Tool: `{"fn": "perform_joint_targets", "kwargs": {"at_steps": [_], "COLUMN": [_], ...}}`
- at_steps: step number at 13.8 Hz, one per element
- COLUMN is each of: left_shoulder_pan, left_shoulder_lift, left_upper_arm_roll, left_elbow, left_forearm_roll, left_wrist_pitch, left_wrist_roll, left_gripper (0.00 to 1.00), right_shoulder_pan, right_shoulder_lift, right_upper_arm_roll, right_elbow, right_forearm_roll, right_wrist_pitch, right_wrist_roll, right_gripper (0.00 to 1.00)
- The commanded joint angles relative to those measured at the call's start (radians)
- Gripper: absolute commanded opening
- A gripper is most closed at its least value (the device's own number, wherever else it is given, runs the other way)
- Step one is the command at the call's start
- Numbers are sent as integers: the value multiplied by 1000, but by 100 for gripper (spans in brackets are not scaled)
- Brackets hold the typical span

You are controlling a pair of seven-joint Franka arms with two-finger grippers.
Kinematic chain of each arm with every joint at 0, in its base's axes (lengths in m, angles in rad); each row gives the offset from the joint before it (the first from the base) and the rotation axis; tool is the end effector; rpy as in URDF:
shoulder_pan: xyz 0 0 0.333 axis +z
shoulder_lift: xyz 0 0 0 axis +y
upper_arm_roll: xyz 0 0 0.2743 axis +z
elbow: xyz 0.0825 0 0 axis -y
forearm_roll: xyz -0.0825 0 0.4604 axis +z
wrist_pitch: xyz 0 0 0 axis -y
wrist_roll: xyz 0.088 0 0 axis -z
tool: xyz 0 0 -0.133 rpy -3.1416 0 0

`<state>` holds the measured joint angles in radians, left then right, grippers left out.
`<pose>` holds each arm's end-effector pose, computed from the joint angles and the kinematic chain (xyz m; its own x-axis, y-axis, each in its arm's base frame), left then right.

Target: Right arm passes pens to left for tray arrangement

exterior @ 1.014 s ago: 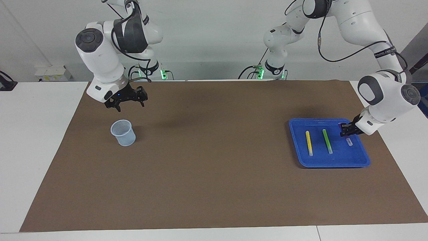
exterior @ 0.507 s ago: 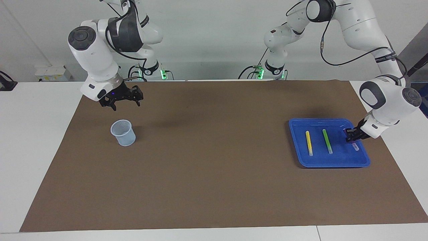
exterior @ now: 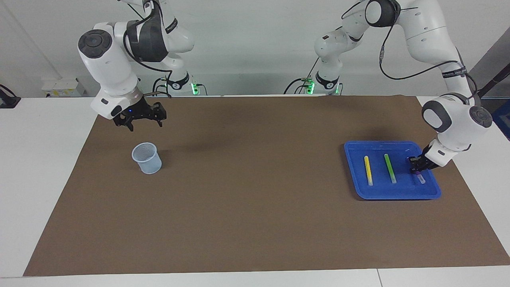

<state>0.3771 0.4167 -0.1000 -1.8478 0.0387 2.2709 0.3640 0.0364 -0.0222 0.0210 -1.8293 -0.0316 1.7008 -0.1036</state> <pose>0.6559 0.1883 0.1884 0.9946 -0.1028 0.0121 -0.1029 -0.9947 0.0068 0.6159 0.0316 0.4400 0.9805 0.1639 -0.1088 0.1670 -0.9858 0.0200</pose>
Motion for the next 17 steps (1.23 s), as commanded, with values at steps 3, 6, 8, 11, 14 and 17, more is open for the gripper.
{"fn": "perform_joint_targets", "kwargs": {"at_steps": [3, 6, 8, 11, 14, 17], "left_shoulder_pan": [-15, -12, -11, -15, -18, -24], "left_shoulder_lift": [-4, -4, -3, -3, -1, 7], "left_upper_arm_roll": [3, 2, 0, -1, -3, -4], "left_elbow": [-111, -120, -114, -103, -67, 11], "left_forearm_roll": [1, 1, 3, -3, -34, -40], "left_wrist_pitch": [154, 180, 176, 165, 118, 12], "left_wrist_roll": [-34, -31, -31, -31, -33, -31], "left_gripper": [0, 70, 100, 100, 100, 100], "right_shoulder_pan": [-6, 10, 13, 11, 11, 13], "right_shoulder_lift": [-12, -19, -24, -30, -30, -28], "right_upper_arm_roll": [-3, 10, 5, -4, -12, -32], "right_elbow": [5, 36, 135, 160, 160, 154], "right_forearm_roll": [-5, -2, 15, 19, 64, 67], "right_wrist_pitch": [-30, -70, -194, -224, -225, -199], "right_wrist_roll": [85, 91, 91, 91, 131, 136], "right_gripper": [100, 100, 100, 100, 100, 100]}}
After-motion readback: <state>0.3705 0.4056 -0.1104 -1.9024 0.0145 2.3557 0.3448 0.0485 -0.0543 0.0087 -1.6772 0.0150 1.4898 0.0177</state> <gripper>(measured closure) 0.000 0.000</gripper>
